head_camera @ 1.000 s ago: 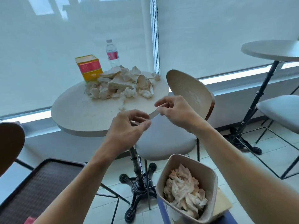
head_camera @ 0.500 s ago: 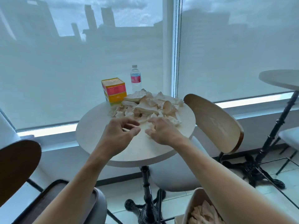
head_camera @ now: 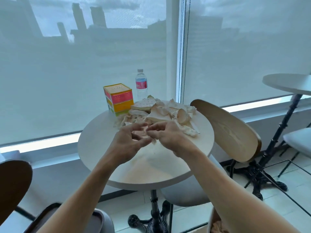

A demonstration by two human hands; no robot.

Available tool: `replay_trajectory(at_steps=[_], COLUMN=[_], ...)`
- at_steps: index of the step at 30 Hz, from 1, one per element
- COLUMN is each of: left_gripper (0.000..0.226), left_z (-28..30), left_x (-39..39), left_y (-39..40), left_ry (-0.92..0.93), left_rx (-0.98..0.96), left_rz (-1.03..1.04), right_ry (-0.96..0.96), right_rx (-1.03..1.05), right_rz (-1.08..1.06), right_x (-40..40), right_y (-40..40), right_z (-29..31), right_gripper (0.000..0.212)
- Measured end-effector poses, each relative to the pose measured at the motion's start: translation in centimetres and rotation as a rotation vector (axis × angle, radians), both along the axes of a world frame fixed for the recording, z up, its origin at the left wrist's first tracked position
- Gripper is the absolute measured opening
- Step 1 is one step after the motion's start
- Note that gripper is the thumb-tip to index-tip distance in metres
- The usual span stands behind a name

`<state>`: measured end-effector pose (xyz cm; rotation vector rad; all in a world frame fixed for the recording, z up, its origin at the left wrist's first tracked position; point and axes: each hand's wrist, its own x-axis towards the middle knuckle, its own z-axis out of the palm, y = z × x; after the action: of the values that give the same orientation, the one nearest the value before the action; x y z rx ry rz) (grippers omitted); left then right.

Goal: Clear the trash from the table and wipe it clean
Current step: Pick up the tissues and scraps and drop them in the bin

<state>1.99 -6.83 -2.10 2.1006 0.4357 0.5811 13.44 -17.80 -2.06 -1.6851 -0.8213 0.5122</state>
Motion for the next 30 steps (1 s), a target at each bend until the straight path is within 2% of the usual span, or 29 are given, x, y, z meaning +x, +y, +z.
replay_trajectory(at_steps=[3,5,7,9,12,14,18,22,25,30], left_gripper=[0.021,0.019,0.014,0.011,0.01,0.01,0.012,0.014,0.015,0.012], left_z=[-0.3,-0.6,-0.8,-0.8,-0.8,-0.8,-0.8,-0.5,-0.3,0.2], left_x=[0.3,0.5,0.6,0.4,0.4,0.4,0.3,0.3,0.6,1.4], left_y=[0.6,1.3,1.9,2.3,2.5,2.7,3.0,2.8,2.1,0.3], left_ry=[-0.099,-0.128,-0.131,-0.119,-0.105,-0.097,-0.099,-0.101,-0.109,-0.139], left_rx=[0.032,0.024,-0.007,0.001,0.032,0.028,-0.008,-0.019,-0.034,-0.035], left_rz=[-0.003,0.058,0.079,0.072,0.06,0.057,0.065,0.07,0.067,0.053], right_ry=[0.043,-0.096,-0.367,-0.582,-0.706,-0.714,-0.706,-0.561,-0.527,-0.441], right_rx=[0.047,0.037,-0.115,-0.327,-0.575,-0.629,-0.528,-0.316,-0.202,-0.049], right_rz=[0.062,-0.107,-0.341,-0.411,-0.353,-0.341,-0.391,-0.4,-0.384,-0.328], right_x=[0.1,1.2,2.6,3.6,3.9,3.9,4.2,4.1,3.6,2.4], right_y=[0.0,-0.4,-0.9,-1.2,-1.0,-0.8,-0.7,-1.3,-2.0,-4.3], right_z=[0.5,0.7,0.5,-0.1,-0.8,-1.0,-0.8,1.1,3.0,5.2], right_gripper=[0.011,0.012,0.019,0.03,0.035,0.03,0.025,0.03,0.028,0.016])
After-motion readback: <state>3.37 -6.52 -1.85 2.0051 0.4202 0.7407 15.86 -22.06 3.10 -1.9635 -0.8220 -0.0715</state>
